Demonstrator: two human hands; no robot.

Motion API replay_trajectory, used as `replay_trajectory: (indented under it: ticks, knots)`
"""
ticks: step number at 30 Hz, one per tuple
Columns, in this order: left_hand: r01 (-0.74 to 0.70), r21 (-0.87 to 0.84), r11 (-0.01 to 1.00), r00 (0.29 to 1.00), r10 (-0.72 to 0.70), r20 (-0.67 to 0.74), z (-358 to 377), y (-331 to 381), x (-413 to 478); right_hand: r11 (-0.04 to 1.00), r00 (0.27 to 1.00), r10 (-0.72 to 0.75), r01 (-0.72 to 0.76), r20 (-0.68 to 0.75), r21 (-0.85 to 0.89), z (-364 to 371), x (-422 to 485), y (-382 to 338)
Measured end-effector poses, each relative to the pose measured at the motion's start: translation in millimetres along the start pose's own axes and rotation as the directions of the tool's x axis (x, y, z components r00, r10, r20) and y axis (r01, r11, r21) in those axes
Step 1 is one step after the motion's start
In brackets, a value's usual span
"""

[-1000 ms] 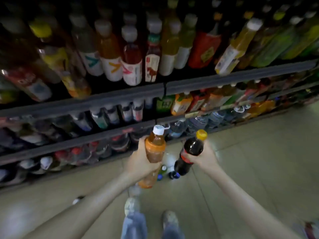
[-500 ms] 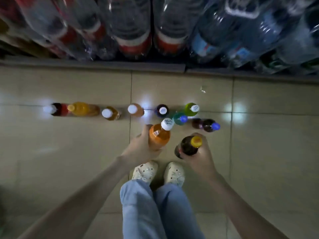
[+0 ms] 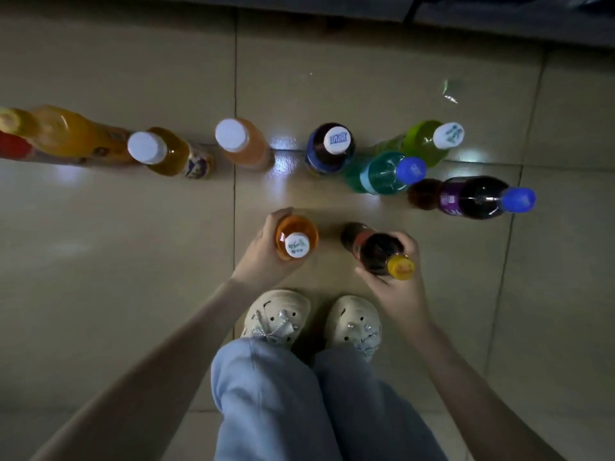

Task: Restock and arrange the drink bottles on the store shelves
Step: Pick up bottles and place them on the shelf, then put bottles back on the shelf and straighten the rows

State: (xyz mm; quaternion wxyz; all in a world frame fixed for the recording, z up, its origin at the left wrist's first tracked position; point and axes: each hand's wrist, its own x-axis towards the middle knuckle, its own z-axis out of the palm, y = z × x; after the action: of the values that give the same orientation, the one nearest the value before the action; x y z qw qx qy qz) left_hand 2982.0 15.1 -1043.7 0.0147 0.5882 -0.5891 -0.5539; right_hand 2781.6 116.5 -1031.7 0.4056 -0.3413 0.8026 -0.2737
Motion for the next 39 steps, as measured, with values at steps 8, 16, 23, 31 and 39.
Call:
replay_trajectory:
  ticks: [8,16,23,31,39]
  knots:
    - [0.073,0.077,0.994,0.995,-0.078,0.065,-51,93,-73,0.975,0.974,0.170,-0.144,0.149,-0.170,-54,-42,-97]
    - [-0.046,0.230,0.972,0.988,0.010,0.154,-162,283,-178,0.961,0.969,0.163,-0.113,0.186,-0.252,-153,-91,-298]
    - [-0.291,0.404,0.867,0.954,0.231,0.190,-256,469,-274,0.972,0.992,-0.094,0.110,0.089,-0.206,-288,-144,-497]
    - [-0.636,0.483,0.601,0.742,0.649,0.169,-264,695,-361,0.893,0.882,-0.443,0.419,-0.162,-0.161,-486,-208,-607]
    - [-0.806,0.471,0.359,0.464,0.877,0.124,-154,862,-447,0.788,0.671,-0.607,0.576,-0.426,-0.217,-700,-260,-591]
